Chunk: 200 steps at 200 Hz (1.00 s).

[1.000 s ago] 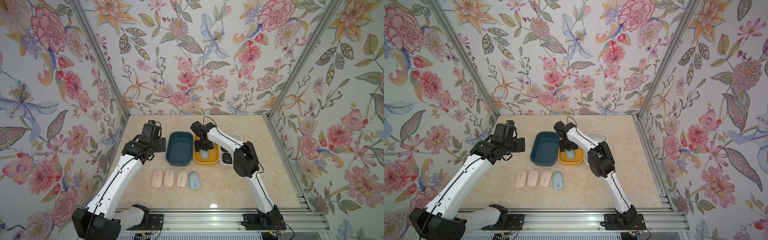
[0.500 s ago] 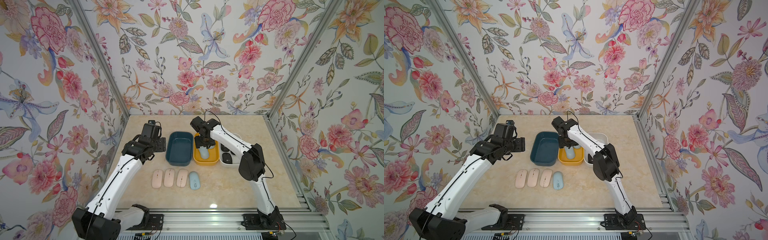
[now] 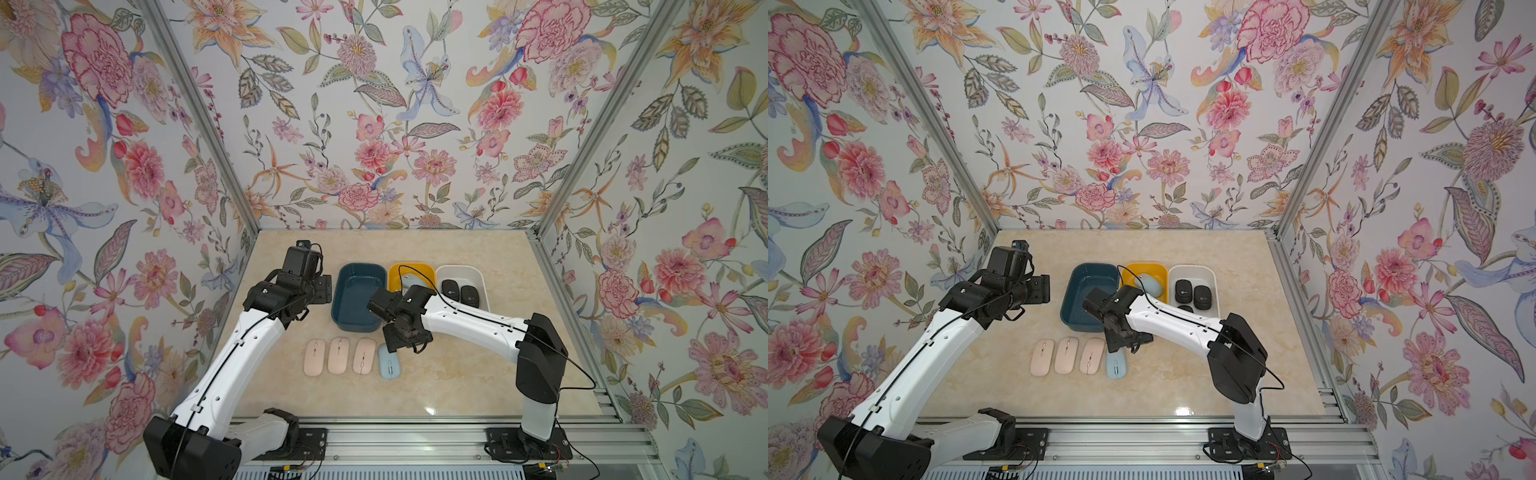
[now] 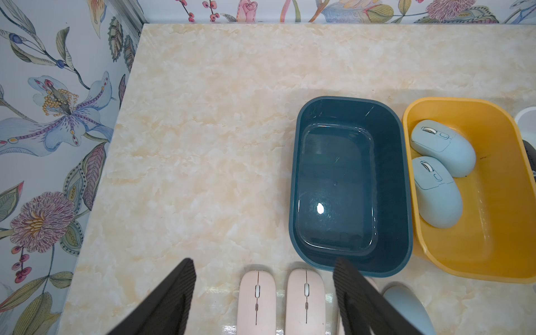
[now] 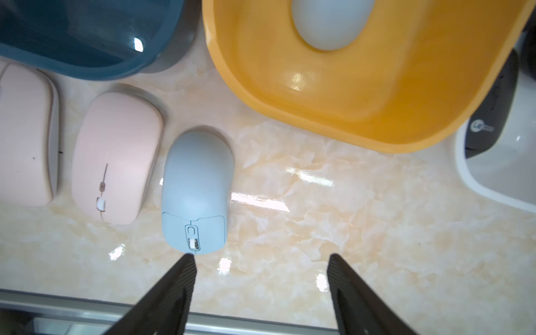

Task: Place the mice by color into the storage box
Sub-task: Place the mouse in the storage box, then pick up the mouse from the center of the board.

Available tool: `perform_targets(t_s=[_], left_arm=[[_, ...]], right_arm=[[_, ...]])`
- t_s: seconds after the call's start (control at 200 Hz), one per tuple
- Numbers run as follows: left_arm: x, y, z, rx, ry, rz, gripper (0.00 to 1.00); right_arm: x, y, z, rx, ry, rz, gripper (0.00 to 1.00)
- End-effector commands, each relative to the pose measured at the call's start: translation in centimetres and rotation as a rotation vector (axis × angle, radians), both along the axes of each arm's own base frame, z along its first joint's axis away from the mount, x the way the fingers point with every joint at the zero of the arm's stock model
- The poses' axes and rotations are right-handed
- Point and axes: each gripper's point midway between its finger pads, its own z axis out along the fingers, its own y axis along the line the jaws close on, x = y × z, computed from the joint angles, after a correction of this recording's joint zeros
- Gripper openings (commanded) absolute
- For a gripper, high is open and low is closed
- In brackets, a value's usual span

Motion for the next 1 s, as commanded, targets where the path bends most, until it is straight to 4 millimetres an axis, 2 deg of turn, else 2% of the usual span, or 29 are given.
perform_targets(t_s=[0.0, 0.215, 0.43, 0.995], left_arm=[[-0.1, 0.7, 1.4, 0.003, -0.048, 0.021, 0.79], [-1.0, 1.1, 1.4, 0.003, -0.049, 0.028, 0.79], [-1.5, 1.5, 1.4, 0.013, -0.044, 0.035, 0.79], [-1.8, 1.5, 1.3, 0.012, -0.040, 0.037, 0.79]], right_arm=[[-0.2, 0.9, -0.3, 0.040, -0.008, -0.041, 0.75], [-0.8, 2.8, -2.5, 0.055, 0.027, -0.011, 0.76], [-1.8, 4.5, -3.8, 0.063, 0.057, 0.023, 0.77], [-1.8, 5.2, -5.8, 0.046, 0.085, 0.049, 0.80]])
